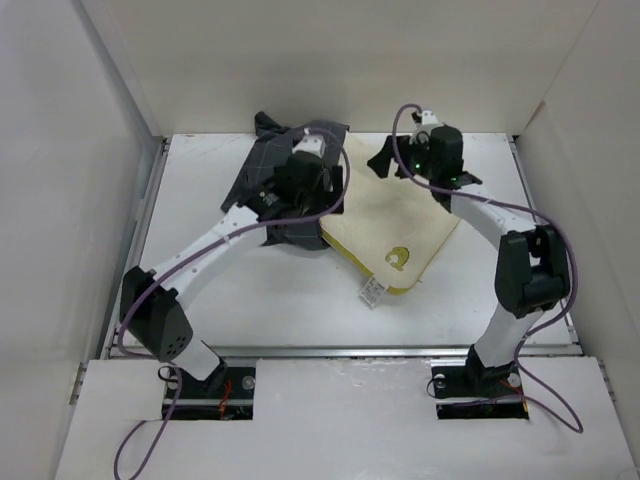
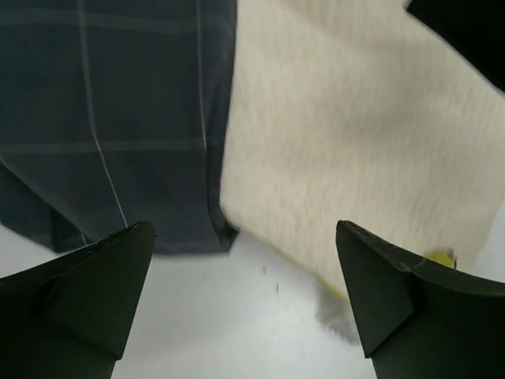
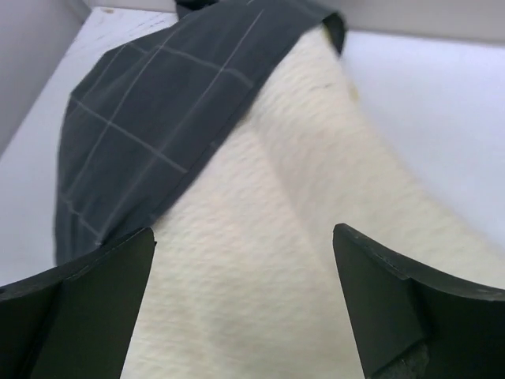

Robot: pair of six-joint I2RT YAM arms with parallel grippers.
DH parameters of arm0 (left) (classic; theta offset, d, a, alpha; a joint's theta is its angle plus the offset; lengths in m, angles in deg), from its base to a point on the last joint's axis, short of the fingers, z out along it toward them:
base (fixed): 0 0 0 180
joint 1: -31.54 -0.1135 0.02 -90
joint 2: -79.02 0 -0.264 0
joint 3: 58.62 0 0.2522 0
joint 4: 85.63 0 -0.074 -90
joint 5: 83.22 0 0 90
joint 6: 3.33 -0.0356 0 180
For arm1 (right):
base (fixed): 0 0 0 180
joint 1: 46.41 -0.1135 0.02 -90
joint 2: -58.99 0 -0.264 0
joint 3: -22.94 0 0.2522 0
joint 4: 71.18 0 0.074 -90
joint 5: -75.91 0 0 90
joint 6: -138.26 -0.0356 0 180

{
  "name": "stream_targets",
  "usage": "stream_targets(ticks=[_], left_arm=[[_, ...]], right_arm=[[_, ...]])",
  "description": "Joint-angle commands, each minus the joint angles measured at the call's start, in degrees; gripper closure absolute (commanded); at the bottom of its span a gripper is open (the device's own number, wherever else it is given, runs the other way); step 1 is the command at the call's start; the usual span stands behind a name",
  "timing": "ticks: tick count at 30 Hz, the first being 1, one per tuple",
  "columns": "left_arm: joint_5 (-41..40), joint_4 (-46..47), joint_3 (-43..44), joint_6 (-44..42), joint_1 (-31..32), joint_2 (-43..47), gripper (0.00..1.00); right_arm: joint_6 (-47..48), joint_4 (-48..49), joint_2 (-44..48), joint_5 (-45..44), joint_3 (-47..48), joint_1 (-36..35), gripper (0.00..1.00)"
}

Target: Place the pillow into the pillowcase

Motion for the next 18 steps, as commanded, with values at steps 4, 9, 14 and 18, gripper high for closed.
stream_targets(ticks=[4,9,14,18], left_arm=[[-6.4,-3.7,24.7,-7.3,-6.5,-19.2,0.0],[-10.2,-9.7,49.8,-12.6,-7.1,-39.5,0.0],[-17.1,-9.7,62.7,-14.2,-7.1,-52.5,0.0],[-24.4,0.1,59.4,-14.2,-7.6,-54.1,0.0]], right_arm=[[21.9,-19.5,-11.2,6.9,19.0,6.4,0.0],[27.6,-30.4,-21.9,5.1,33.0,7.4,0.0],[30.1,-37.8,-31.4,7.6,40.7,7.4,0.0],[30.8,-43.6,-34.3,9.0,46.0,7.4,0.21]])
